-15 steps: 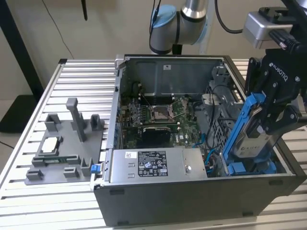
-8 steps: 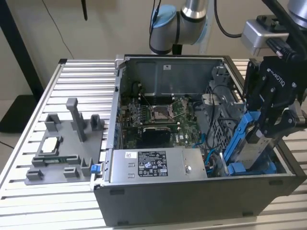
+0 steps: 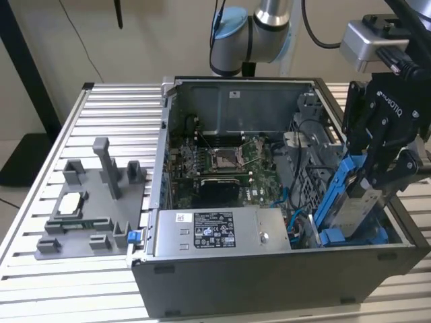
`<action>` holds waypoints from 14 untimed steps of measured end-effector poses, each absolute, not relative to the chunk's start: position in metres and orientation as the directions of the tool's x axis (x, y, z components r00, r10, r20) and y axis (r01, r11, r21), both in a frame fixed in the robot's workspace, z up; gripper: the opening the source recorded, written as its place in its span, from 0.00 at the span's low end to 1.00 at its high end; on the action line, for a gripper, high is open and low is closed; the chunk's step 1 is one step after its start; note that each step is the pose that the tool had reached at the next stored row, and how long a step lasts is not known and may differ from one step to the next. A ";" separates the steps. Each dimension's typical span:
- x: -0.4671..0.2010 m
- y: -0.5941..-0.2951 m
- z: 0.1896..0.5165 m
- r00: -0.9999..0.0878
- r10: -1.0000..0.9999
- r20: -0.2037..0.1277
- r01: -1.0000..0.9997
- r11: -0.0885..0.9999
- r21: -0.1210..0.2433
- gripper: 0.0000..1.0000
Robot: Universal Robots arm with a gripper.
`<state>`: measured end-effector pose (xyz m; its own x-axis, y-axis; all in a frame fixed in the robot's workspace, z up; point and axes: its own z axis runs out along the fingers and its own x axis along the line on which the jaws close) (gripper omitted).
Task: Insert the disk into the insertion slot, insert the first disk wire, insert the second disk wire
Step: 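Insert the disk into the insertion slot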
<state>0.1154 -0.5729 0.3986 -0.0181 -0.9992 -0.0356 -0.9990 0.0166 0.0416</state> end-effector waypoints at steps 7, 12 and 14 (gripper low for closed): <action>0.115 -0.573 0.398 -0.018 -0.999 -0.039 -0.999 0.017 0.042 1.00; 0.115 -0.573 0.398 -0.019 -0.999 -0.039 -0.999 0.017 0.042 0.00; 0.115 -0.573 0.398 -0.019 -0.999 -0.039 -0.999 0.017 0.042 0.00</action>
